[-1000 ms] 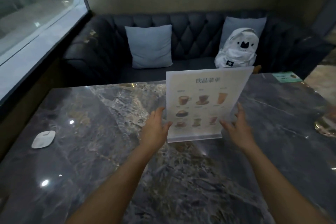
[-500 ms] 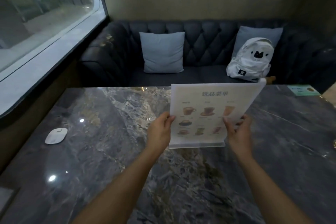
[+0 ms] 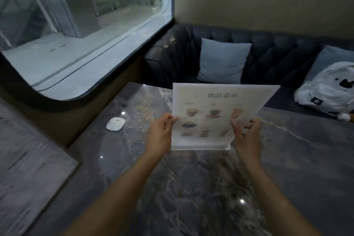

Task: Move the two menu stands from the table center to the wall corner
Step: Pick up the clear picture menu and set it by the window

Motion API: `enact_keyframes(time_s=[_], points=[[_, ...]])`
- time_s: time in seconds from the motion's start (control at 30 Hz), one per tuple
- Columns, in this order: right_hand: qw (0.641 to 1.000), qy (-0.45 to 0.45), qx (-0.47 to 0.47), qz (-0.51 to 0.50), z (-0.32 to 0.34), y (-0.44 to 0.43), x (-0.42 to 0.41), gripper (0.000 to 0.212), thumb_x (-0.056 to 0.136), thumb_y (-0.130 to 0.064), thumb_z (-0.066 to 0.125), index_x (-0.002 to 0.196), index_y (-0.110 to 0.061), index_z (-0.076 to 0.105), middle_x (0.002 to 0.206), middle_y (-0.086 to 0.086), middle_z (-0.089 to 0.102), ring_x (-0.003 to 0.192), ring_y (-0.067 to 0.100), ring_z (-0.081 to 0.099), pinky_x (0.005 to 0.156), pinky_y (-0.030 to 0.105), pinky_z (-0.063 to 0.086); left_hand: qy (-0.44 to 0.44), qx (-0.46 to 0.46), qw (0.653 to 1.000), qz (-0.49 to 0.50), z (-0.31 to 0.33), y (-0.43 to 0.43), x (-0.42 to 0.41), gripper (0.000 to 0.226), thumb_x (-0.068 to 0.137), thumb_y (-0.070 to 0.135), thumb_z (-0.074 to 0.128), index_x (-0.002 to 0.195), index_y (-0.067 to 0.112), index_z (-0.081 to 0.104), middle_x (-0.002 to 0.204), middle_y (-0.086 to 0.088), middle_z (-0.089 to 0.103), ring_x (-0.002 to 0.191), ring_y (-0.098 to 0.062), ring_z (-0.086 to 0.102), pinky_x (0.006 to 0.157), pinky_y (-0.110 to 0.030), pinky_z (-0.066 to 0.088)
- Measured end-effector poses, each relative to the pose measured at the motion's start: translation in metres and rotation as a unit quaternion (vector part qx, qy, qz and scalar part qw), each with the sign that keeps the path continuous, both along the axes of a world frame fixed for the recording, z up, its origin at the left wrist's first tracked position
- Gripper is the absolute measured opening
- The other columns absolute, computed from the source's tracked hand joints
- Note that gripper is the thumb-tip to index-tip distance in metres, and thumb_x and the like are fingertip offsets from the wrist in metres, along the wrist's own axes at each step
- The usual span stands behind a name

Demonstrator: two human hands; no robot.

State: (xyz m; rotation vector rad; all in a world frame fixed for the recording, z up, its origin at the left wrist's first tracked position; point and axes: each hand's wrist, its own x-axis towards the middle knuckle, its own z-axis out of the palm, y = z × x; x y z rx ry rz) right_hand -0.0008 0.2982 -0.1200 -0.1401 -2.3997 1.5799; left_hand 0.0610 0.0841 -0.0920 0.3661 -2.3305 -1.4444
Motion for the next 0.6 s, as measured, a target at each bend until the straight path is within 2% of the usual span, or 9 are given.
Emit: enact_keyframes(time_s=[0.17, 0.27, 0.4, 0.6], points=[[0.999, 0.016, -0.005, 0.045, 0.008, -0.071, -0.006, 0.047, 0.082, -0.049, 0.056, 0.114, -0.023, 0.034, 0.106, -0.001, 0.053, 0.086, 0.021, 0.056, 0.069, 0.033, 0.044, 0.007, 0.002, 0.999, 0.047, 0.006, -0.062, 0.016, 0.024, 0.093, 0.027, 0.048, 0.085, 0.008, 0.061, 0.087, -0.015, 0.067, 0.083, -0.032, 0.062, 0.079, -0.058, 0.052], [0.996, 0.002, 0.001, 0.089, 0.009, -0.116, -0.01, 0.045, 0.083, -0.051, 0.053, 0.112, -0.024, 0.033, 0.107, 0.003, 0.056, 0.088, 0.026, 0.058, 0.072, 0.042, 0.051, 0.011, 0.007, 0.997, 0.08, 0.008, -0.101, 0.028, 0.022, 0.092, 0.026, 0.049, 0.084, 0.011, 0.064, 0.086, -0.012, 0.068, 0.082, -0.03, 0.063, 0.079, -0.056, 0.053], [0.99, -0.013, -0.005, 0.142, 0.005, -0.175, -0.013, 0.041, 0.082, -0.053, 0.052, 0.11, -0.03, 0.031, 0.109, 0.001, 0.055, 0.093, 0.027, 0.059, 0.081, 0.053, 0.051, -0.005, 0.009, 0.992, 0.124, 0.006, -0.152, 0.046, 0.026, 0.092, 0.032, 0.048, 0.082, 0.012, 0.062, 0.085, -0.014, 0.068, 0.08, -0.03, 0.064, 0.078, -0.056, 0.053], [0.98, 0.023, -0.033, 0.197, -0.002, -0.254, -0.02, 0.042, 0.082, -0.046, 0.058, 0.111, -0.023, 0.037, 0.101, -0.002, 0.055, 0.087, 0.021, 0.058, 0.073, 0.036, 0.049, -0.016, 0.013, 0.981, 0.191, 0.002, -0.21, 0.067, 0.025, 0.093, 0.027, 0.048, 0.077, 0.012, 0.059, 0.082, -0.01, 0.067, 0.079, -0.026, 0.063, 0.078, -0.054, 0.053]])
